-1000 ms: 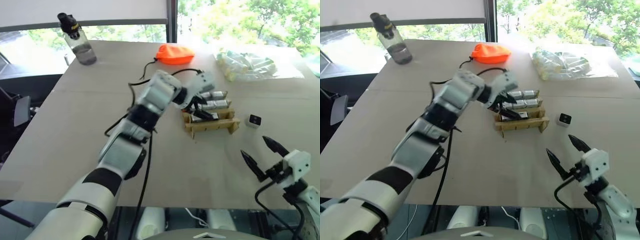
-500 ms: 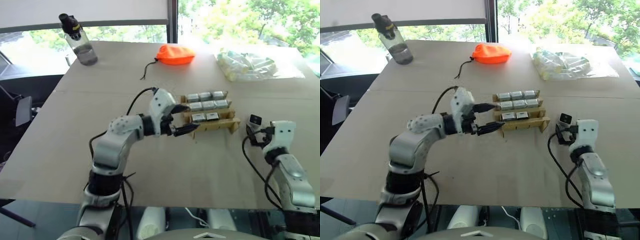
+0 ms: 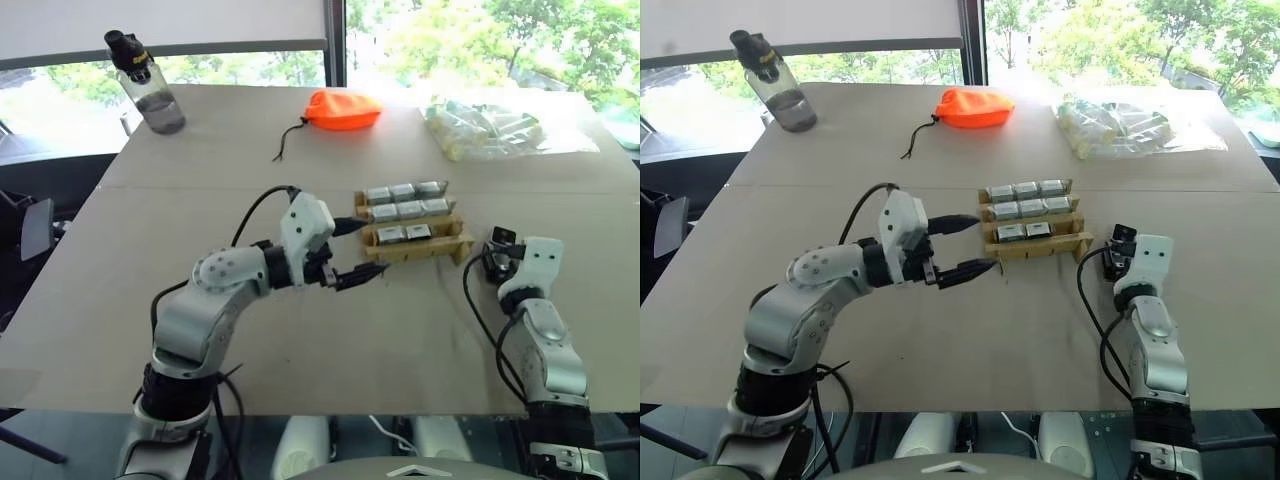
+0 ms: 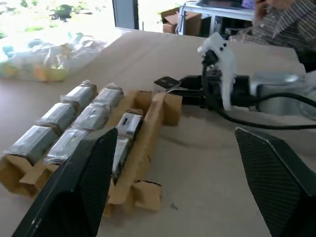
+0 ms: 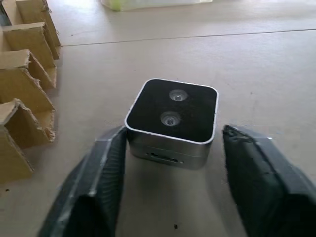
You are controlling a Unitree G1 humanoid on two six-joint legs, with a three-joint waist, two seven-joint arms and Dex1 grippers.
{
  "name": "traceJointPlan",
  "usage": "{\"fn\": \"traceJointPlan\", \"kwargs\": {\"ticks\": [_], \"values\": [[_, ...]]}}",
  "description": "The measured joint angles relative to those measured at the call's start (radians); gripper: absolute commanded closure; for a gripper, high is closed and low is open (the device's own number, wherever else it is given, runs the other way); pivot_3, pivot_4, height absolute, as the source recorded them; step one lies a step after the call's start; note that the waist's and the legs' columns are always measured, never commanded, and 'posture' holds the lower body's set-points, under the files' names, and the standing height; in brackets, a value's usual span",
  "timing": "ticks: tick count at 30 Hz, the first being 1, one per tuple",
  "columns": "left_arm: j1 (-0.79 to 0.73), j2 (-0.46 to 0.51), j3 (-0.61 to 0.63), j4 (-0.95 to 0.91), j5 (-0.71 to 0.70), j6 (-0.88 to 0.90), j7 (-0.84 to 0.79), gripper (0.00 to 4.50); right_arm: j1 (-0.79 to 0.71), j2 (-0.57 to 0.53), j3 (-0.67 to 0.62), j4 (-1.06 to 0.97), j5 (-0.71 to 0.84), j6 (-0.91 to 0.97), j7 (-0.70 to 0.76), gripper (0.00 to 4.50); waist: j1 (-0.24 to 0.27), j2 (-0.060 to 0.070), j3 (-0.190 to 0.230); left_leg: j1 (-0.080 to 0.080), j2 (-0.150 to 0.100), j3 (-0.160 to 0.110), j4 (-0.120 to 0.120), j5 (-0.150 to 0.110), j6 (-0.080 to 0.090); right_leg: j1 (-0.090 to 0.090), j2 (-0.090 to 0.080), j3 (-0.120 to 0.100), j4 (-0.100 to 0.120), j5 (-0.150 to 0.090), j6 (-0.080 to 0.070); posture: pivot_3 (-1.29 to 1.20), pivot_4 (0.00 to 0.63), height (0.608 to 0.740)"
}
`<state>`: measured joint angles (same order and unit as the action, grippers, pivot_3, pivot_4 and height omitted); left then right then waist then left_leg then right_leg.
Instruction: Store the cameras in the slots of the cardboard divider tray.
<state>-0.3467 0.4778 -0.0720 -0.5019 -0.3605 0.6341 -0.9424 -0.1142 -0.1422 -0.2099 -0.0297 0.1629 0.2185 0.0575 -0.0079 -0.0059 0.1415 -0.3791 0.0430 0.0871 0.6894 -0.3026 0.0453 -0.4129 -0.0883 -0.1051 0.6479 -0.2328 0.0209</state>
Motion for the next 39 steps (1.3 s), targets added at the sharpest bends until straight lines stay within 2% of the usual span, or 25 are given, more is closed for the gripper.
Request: {"fn": "traceJointPlan", "kwargs": {"ticks": [1,9,10,13,17,23,25,28,32,39], "values": [[0.000,0.015,-0.006,0.000,-0.005,-0.015,-0.019,0.58,0.000,0.000,0.001,0.002,-0.001,-0.004,0.000,2.72,0.000,0.000,0.000,0.000,0.000,0.000,0.000,0.000,0.000,0.000,0.000,0.000,0.000,0.000,0.000,0.00,0.150,0.726],[-0.014,0.079,-0.033,0.069,-0.034,-0.115,-0.116,0.58,0.005,-0.024,0.017,0.017,-0.020,-0.038,0.028,2.72,-0.001,0.000,0.000,0.000,-0.001,0.000,0.000,0.000,0.000,0.000,0.000,0.000,-0.001,0.000,0.000,0.00,0.150,0.726],[-0.031,0.079,-0.049,0.088,-0.035,-0.120,-0.121,0.58,0.027,-0.077,0.046,0.017,-0.033,-0.069,0.087,2.72,0.002,0.000,0.000,-0.001,-0.001,0.000,0.000,0.000,0.000,0.000,0.000,0.000,-0.001,0.000,0.000,0.00,0.150,0.726],[-0.076,0.073,-0.077,0.136,-0.026,-0.118,-0.110,0.58,0.068,-0.144,0.067,0.008,-0.043,-0.116,0.170,2.72,0.006,0.001,0.001,-0.001,-0.002,0.000,-0.001,0.000,0.000,0.000,0.000,0.000,-0.002,0.000,0.000,0.00,0.150,0.726],[-0.151,0.061,-0.124,0.242,-0.005,-0.118,-0.111,0.58,0.107,-0.266,0.058,0.008,-0.062,-0.214,0.261,2.72,0.005,0.001,0.001,0.000,-0.003,0.001,-0.001,0.000,0.000,0.000,0.000,-0.001,-0.002,0.000,0.000,0.00,0.150,0.726],[-0.317,0.002,-0.176,0.406,0.007,-0.126,-0.157,0.58,0.113,-0.467,0.034,0.031,-0.096,-0.444,0.407,2.72,0.006,0.002,0.003,-0.001,-0.003,0.001,-0.001,0.000,0.000,-0.001,0.001,-0.001,-0.002,0.000,0.001,0.00,0.150,0.726],[-0.397,-0.026,-0.188,0.482,0.009,-0.139,-0.191,0.58,0.107,-0.582,0.045,0.054,-0.157,-0.592,0.476,2.72,0.010,0.001,0.003,-0.001,-0.003,0.002,-0.001,0.000,0.000,0.000,0.001,-0.002,-0.003,0.000,0.001,0.00,0.150,0.726],[-0.487,-0.050,-0.214,0.584,0.019,-0.168,-0.250,0.58,0.052,-0.683,0.090,0.109,-0.258,-0.793,0.520,2.72,0.005,0.000,0.004,0.000,-0.003,0.003,-0.002,0.000,0.000,0.000,0.001,-0.002,-0.003,0.000,0.001,0.00,0.150,0.726],[-0.603,-0.078,-0.277,0.764,0.073,-0.261,-0.361,0.58,-0.096,-0.797,0.205,0.215,-0.443,-1.066,0.540,2.72,0.001,0.000,0.005,0.000,-0.003,0.007,-0.001,0.000,0.000,-0.001,0.001,-0.002,-0.003,0.000,0.001,0.00,0.150,0.726],[-0.755,-0.186,-0.323,1.050,0.183,-0.430,-0.453,0.58,-0.387,-0.824,0.343,0.303,-0.646,-1.296,0.522,2.72,0.007,-0.004,0.010,-0.002,-0.002,0.009,-0.001,0.000,0.000,-0.001,0.001,-0.005,-0.005,0.000,0.001,0.00,0.150,0.726]]}}
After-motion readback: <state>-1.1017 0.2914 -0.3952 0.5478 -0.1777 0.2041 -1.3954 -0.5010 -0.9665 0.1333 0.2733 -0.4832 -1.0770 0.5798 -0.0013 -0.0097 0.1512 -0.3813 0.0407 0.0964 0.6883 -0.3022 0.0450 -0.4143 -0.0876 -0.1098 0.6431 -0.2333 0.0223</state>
